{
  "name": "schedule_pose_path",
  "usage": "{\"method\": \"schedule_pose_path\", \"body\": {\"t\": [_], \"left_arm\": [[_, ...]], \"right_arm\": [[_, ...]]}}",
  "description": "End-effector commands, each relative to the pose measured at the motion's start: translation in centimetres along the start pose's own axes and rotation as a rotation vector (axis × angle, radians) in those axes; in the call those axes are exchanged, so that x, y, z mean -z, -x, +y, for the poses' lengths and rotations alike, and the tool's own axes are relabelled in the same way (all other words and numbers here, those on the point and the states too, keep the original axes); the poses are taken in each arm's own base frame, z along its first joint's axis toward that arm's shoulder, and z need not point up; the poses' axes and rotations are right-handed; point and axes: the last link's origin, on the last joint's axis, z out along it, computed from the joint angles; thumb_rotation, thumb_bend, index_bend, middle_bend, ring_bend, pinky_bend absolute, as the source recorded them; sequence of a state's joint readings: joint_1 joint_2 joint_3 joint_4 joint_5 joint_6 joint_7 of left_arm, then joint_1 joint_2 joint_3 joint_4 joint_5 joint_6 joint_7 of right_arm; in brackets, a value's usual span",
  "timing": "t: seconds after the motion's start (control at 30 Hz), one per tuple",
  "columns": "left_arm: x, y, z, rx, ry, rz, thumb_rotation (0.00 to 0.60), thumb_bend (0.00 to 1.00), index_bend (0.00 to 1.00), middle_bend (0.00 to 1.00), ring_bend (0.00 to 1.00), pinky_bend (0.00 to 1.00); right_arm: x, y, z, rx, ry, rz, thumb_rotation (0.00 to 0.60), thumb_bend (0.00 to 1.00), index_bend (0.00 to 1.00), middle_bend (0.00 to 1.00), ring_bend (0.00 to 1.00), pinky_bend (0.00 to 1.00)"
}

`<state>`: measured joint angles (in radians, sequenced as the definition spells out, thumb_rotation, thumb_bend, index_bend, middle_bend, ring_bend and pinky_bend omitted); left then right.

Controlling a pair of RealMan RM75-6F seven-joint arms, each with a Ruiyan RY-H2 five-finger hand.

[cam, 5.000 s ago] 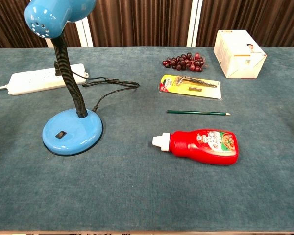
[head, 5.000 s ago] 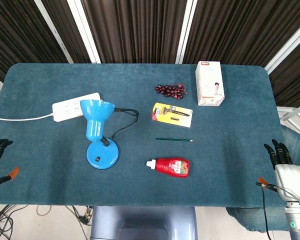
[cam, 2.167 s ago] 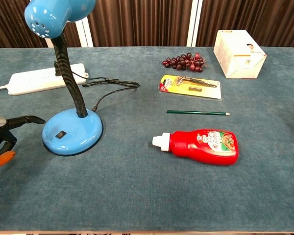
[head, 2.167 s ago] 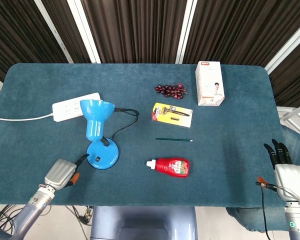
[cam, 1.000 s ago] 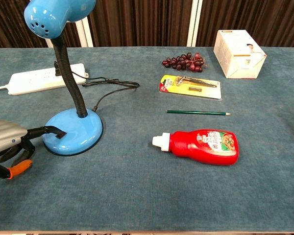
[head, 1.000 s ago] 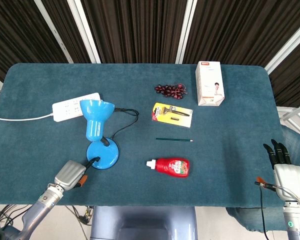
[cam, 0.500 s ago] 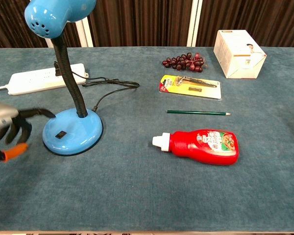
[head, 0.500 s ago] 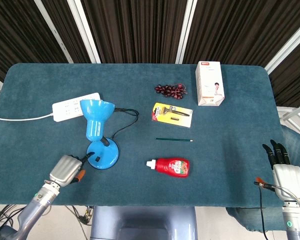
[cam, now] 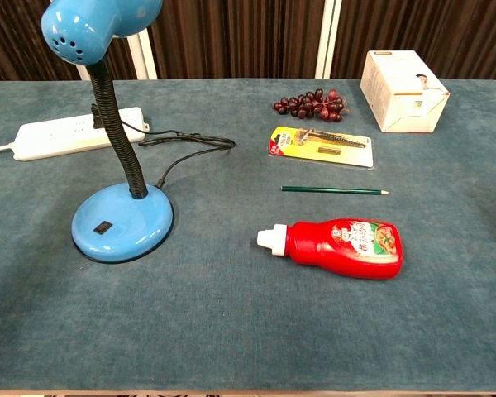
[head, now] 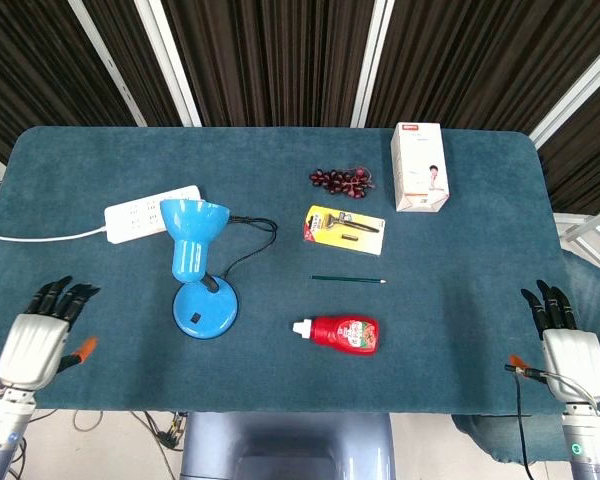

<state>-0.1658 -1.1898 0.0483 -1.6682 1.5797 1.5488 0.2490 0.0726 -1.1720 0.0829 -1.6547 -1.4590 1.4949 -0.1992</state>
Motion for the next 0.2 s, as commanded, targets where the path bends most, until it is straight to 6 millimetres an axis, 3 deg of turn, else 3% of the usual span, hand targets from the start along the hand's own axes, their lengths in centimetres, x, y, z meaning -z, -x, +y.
{"method": "schedule_pose_path", "body": {"t": [0.03, 0.13, 0.2], "left_arm": [[1.25, 0.34, -1.87, 0.037, -0.081, -0.04, 0.6, 0.22, 0.16, 0.16, 0.07, 0.12], [1.26, 0.15, -2.1, 0.031, -0.08, -0.031, 0.6, 0.22, 0.16, 0.16, 0.07, 0.12], [1.29, 0.07, -2.19, 0.045, -0.079, -0.033, 0.6, 0.22, 0.16, 0.16, 0.07, 0.11]], "right_arm": [[0.03, 0.0, -0.08, 0.001, -0.004, 0.001, 0.6, 0.14, 0.12, 0.05, 0.04, 1.0], [0.06, -0.08, -0.04, 0.007, -0.005, 0.006, 0.6, 0.14, 0.12, 0.05, 0.04, 0.99], [0.06, -0.13, -0.03, 0.006, -0.006, 0.007, 0.6, 0.14, 0.12, 0.05, 0.04, 0.62]]}}
